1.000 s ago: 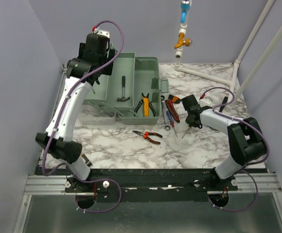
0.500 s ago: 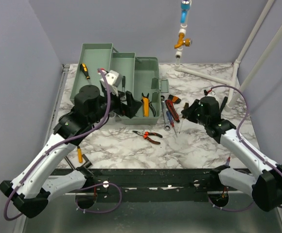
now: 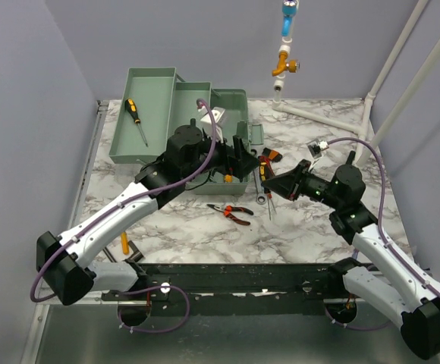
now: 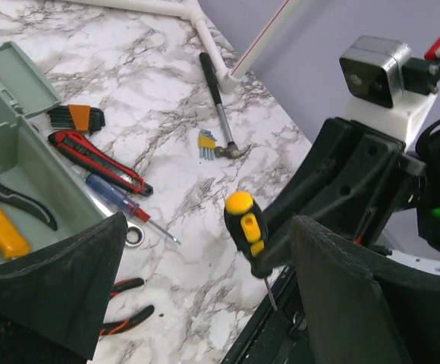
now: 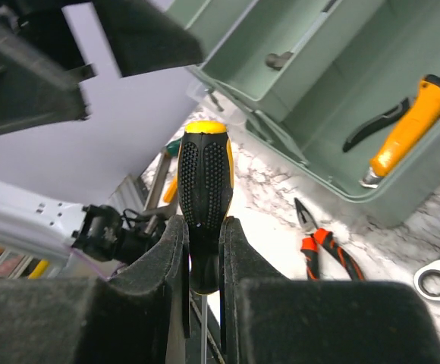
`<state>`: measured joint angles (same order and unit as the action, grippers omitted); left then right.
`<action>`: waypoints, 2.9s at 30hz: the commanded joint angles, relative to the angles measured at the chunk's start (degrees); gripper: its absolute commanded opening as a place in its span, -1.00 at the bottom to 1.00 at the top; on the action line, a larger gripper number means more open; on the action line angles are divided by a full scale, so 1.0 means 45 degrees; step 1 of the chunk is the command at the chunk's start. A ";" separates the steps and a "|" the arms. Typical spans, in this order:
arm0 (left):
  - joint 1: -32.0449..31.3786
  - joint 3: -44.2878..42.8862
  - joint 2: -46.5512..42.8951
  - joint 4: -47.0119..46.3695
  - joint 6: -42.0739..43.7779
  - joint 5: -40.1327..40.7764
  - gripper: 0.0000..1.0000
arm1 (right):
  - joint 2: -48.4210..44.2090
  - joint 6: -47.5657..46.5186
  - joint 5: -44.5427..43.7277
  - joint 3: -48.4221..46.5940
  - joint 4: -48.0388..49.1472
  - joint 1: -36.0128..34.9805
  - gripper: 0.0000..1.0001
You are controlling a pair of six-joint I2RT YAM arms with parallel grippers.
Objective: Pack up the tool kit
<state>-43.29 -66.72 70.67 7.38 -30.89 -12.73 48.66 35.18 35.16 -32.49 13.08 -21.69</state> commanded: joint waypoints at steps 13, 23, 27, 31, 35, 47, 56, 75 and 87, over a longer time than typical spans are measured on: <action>-0.0682 -0.0875 0.1958 -0.1310 -0.1447 -0.0667 0.64 | -0.0134 0.0421 0.1232 -0.0127 0.1555 0.0023 -0.99; -0.0880 -0.0575 0.2305 -0.1580 -0.1847 -0.1409 -0.49 | 0.0378 0.0863 0.1445 -0.0040 0.2326 0.0016 -0.99; -0.0871 -0.0430 0.2446 -0.2172 -0.1874 -0.1887 -1.00 | 0.0450 0.0879 0.1220 0.0052 0.2283 0.0019 -0.91; -0.0661 -0.0510 0.2118 -0.1003 -0.1023 -0.1175 -1.00 | 0.0433 0.0374 0.0499 -0.0232 0.0810 0.0021 0.66; -0.0015 -0.1069 0.1114 0.1152 0.0381 0.0242 -1.00 | -0.0250 -0.0141 -0.0481 -0.0244 -0.0212 0.0023 0.91; 0.2581 -0.7764 0.0449 0.8774 0.5521 0.8761 -1.00 | -0.1662 -0.0435 -0.2479 -0.0061 -0.1190 0.0016 0.92; 0.3330 -0.8170 0.2326 0.5574 1.0137 1.2480 -1.00 | -0.1302 -0.0319 -0.2477 -0.0162 -0.1238 0.0016 0.92; 0.4662 -1.1388 0.7891 0.7502 0.9141 1.1149 0.17 | 0.3792 -0.0360 -0.8743 -0.2062 -0.5466 0.0018 0.88; 0.4620 -1.0391 0.4955 0.7976 0.6441 0.7726 0.87 | 0.8503 -0.2152 -0.9822 -0.5239 -0.5464 0.0016 0.34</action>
<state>-22.57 -116.05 102.39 41.43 5.69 31.88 81.78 30.33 -7.20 -52.14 -12.08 -21.65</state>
